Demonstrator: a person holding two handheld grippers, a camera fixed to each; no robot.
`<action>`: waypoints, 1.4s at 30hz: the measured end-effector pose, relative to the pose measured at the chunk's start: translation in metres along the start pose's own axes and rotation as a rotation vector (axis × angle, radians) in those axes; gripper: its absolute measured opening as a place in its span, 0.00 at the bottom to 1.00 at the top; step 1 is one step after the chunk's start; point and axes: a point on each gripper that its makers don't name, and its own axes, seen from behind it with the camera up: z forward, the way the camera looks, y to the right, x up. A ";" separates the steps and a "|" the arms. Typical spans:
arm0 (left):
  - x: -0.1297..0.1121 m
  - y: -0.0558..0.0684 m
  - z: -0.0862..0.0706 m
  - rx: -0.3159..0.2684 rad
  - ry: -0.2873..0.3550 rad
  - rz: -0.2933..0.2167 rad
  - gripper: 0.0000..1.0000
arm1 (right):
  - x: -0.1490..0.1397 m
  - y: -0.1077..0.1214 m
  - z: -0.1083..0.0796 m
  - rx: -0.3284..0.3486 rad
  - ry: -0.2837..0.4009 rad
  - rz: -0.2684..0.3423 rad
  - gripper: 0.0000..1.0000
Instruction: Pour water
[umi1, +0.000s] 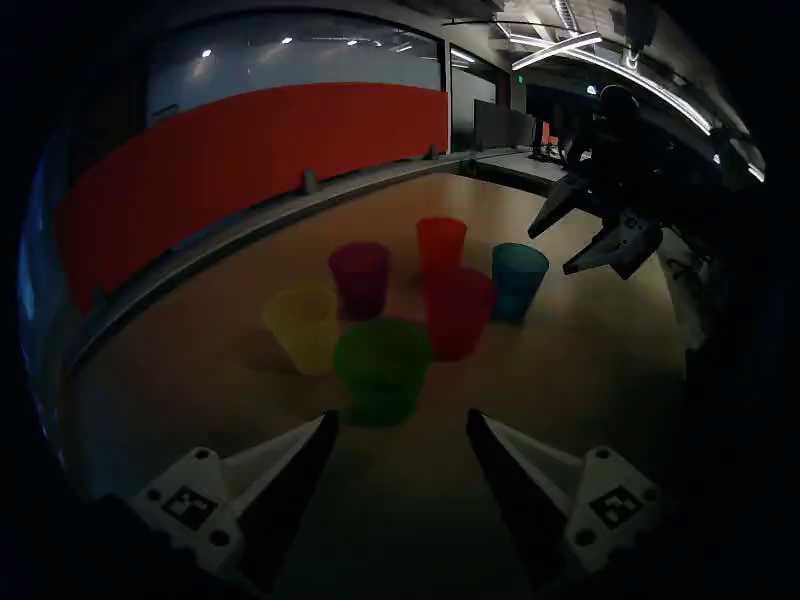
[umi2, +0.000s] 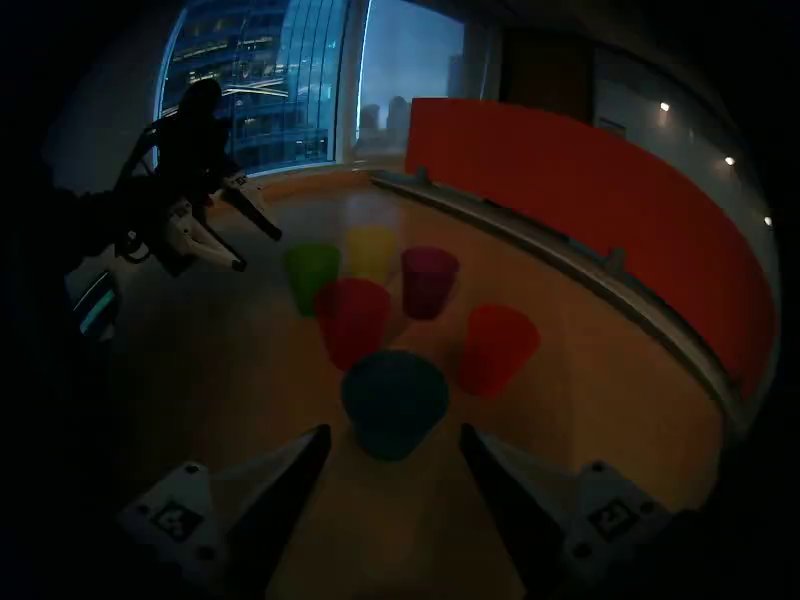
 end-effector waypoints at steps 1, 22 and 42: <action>0.000 -0.001 0.001 0.002 -0.001 -0.003 0.96 | 0.000 0.000 0.002 0.001 0.000 0.000 0.97; -0.003 -0.015 0.024 0.008 0.001 -0.048 0.96 | -0.003 -0.001 0.037 0.016 -0.016 0.017 0.96; 0.000 -0.016 0.033 0.004 -0.007 -0.027 0.95 | 0.004 -0.002 0.056 0.038 -0.003 0.026 0.96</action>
